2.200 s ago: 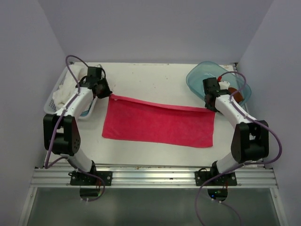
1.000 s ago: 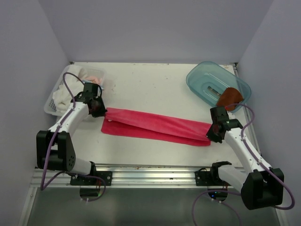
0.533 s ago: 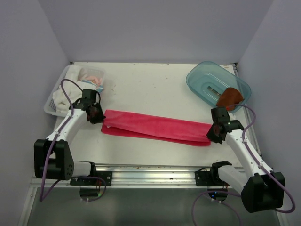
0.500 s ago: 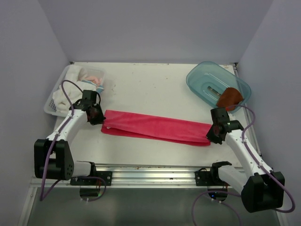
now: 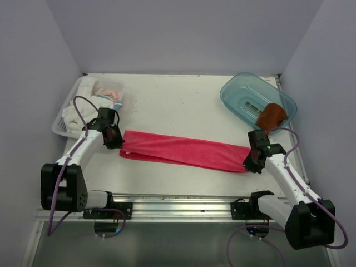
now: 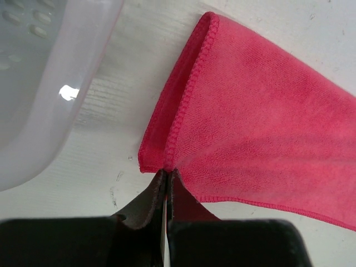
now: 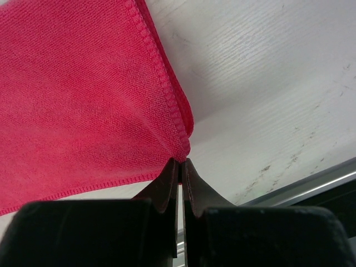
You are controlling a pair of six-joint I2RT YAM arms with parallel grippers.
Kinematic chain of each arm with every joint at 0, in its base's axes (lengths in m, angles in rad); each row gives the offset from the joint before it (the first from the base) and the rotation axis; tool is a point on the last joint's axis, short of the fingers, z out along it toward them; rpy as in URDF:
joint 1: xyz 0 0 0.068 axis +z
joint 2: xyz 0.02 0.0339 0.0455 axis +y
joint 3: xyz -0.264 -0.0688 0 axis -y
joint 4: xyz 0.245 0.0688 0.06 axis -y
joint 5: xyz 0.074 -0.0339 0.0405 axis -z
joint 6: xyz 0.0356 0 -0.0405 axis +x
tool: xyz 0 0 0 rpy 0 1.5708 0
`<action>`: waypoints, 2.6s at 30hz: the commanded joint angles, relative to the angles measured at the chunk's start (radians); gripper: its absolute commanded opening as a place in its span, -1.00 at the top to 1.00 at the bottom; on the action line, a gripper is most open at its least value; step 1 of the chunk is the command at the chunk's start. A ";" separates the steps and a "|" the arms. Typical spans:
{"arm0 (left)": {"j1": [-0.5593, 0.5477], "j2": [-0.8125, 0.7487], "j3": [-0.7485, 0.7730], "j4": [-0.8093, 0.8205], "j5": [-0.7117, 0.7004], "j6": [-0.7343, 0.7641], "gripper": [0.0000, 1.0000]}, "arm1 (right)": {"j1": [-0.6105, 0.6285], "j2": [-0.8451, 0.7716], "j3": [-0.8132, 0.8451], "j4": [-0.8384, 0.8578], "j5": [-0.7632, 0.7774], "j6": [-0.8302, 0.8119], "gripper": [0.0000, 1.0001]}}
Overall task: Roll the towels
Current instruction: Fold the towel
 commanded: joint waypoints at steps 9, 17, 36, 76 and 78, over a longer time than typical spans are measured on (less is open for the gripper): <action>0.017 -0.031 -0.006 0.017 -0.029 -0.006 1.00 | -0.003 -0.047 0.052 -0.025 0.024 0.042 1.00; 0.017 -0.012 -0.039 0.017 -0.041 -0.023 1.00 | -0.003 -0.048 0.017 -0.027 0.027 0.061 1.00; 0.017 0.020 0.034 -0.046 -0.057 -0.053 0.13 | -0.003 -0.057 0.067 -0.028 0.049 0.027 0.03; -0.080 0.463 0.307 0.141 -0.055 -0.007 0.22 | -0.065 0.397 0.194 0.254 0.015 -0.135 0.79; -0.080 0.447 0.321 0.130 -0.046 -0.001 0.22 | -0.066 0.334 0.199 0.224 0.035 -0.142 0.67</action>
